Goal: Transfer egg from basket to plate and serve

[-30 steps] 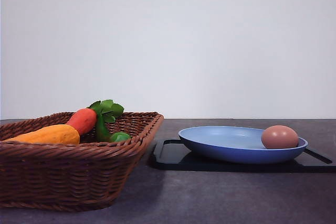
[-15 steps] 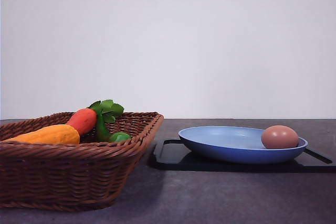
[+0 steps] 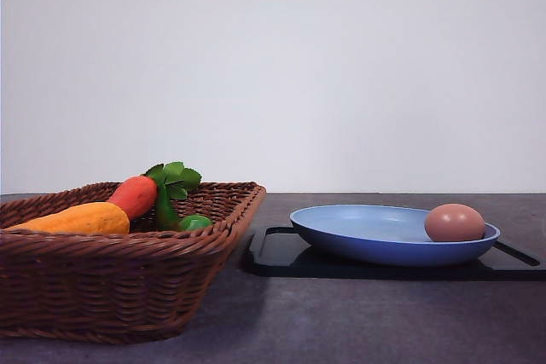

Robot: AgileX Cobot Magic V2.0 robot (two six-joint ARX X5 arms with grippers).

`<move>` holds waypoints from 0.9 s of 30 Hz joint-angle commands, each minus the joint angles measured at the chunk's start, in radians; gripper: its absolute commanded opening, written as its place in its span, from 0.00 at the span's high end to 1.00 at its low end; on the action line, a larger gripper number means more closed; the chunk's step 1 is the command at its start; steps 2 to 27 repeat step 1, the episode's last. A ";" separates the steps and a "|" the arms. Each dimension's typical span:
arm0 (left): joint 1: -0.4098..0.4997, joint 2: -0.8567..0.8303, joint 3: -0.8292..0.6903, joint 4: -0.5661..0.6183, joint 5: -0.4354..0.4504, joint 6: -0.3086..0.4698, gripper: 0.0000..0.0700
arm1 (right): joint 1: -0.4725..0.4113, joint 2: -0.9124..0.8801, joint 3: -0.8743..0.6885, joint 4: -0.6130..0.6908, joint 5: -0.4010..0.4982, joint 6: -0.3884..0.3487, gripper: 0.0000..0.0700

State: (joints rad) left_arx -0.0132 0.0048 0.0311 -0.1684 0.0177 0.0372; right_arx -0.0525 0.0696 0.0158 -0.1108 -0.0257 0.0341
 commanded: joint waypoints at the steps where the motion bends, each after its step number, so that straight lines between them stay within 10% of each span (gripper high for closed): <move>1: 0.002 -0.002 -0.028 0.010 0.000 -0.004 1.00 | 0.000 -0.002 -0.006 0.009 0.000 0.013 1.00; 27: 0.002 -0.002 -0.028 0.010 0.000 -0.004 1.00 | 0.000 -0.002 -0.006 0.009 0.000 0.013 1.00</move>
